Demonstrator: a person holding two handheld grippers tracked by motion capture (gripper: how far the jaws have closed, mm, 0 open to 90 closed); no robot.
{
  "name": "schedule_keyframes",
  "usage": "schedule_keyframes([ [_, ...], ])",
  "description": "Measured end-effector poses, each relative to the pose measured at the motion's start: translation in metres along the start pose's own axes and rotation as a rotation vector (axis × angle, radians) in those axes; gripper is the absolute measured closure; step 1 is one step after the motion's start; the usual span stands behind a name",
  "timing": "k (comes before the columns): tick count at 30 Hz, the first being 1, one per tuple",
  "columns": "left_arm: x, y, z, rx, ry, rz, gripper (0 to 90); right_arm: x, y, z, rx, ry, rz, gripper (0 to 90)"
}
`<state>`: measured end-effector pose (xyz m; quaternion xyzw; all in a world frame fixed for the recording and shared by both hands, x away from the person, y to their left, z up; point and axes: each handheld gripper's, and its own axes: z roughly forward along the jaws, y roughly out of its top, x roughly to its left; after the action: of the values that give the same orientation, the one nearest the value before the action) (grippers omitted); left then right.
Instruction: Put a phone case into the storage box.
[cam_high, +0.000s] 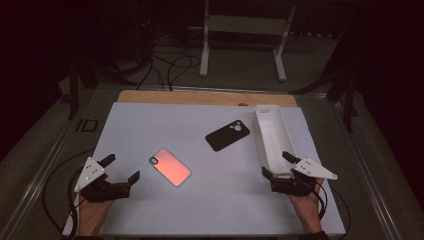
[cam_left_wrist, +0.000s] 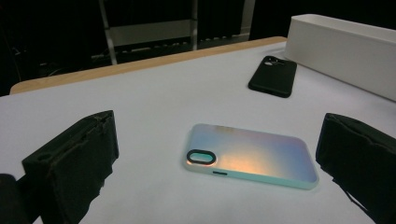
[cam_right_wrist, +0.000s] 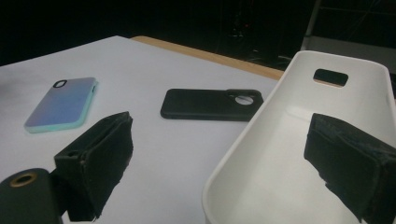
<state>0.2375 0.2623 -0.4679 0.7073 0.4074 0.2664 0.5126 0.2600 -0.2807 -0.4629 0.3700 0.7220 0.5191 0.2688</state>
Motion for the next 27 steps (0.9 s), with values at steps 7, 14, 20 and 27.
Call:
schedule_keyframes([
  [7, -0.0005, -0.0005, 0.0012, 0.013, -0.005, 0.001, 0.0, -0.0007, -0.0001, 0.0005, 0.002, -0.004, 0.009, 7.8],
  [14, -0.0008, 0.0003, 0.0020, 0.015, -0.002, -0.005, 0.0, -0.0005, -0.0009, 0.0024, 0.013, -0.004, 0.008, 7.8],
  [20, -0.0021, 0.0005, 0.0030, 0.020, -0.002, -0.005, 0.0, -0.0008, -0.0008, 0.0026, 0.015, -0.005, 0.012, 7.8],
  [27, -0.0041, 0.0010, 0.0053, 0.026, -0.006, -0.008, 0.0, 0.0008, -0.0005, 0.0049, 0.020, 0.003, 0.005, 7.8],
])
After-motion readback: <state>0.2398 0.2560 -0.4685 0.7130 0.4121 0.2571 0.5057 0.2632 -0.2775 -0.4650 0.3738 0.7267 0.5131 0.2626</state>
